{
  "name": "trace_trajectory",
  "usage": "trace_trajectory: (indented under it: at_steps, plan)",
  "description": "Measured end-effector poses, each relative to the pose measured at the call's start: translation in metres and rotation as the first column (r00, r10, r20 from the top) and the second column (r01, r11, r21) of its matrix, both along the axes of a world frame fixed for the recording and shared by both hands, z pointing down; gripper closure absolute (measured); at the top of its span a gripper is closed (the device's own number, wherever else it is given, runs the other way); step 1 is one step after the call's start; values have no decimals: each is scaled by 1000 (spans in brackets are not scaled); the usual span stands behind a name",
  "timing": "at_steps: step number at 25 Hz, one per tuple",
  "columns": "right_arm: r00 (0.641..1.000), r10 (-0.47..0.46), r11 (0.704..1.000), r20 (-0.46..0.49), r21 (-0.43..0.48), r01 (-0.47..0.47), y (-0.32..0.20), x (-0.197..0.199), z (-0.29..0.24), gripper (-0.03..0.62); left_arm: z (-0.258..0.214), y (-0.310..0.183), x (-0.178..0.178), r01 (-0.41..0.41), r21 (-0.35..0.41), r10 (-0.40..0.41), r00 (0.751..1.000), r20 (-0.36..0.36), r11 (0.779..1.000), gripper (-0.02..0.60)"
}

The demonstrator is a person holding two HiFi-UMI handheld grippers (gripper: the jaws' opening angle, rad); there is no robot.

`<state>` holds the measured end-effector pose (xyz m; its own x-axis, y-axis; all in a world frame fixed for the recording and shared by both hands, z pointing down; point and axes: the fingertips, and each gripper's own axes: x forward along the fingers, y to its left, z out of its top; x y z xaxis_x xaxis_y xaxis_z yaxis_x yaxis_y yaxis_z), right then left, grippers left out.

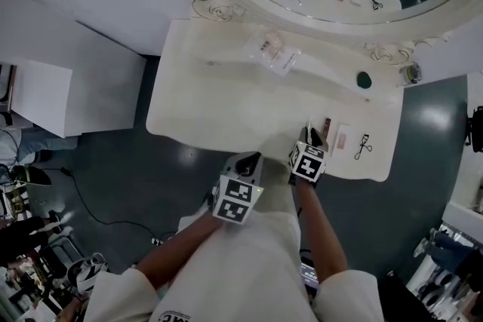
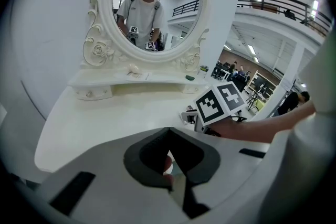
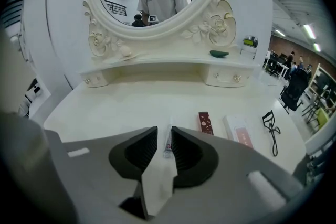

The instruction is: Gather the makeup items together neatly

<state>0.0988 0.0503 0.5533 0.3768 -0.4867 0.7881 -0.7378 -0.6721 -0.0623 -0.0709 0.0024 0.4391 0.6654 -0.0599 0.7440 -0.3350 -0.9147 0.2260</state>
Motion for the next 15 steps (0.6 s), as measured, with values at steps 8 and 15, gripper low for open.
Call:
trace_trajectory:
  at_steps: [8, 15]
  plan:
    - [1000, -21, 999, -14, 48, 22, 4, -13, -26, 520, -6, 0, -6, 5, 11, -4, 1000, -25, 1000, 577]
    - [999, -23, 995, 40, 97, 19, 7, -27, -47, 525, -15, -5, -12, 21, 30, -20, 998, -57, 999, 577]
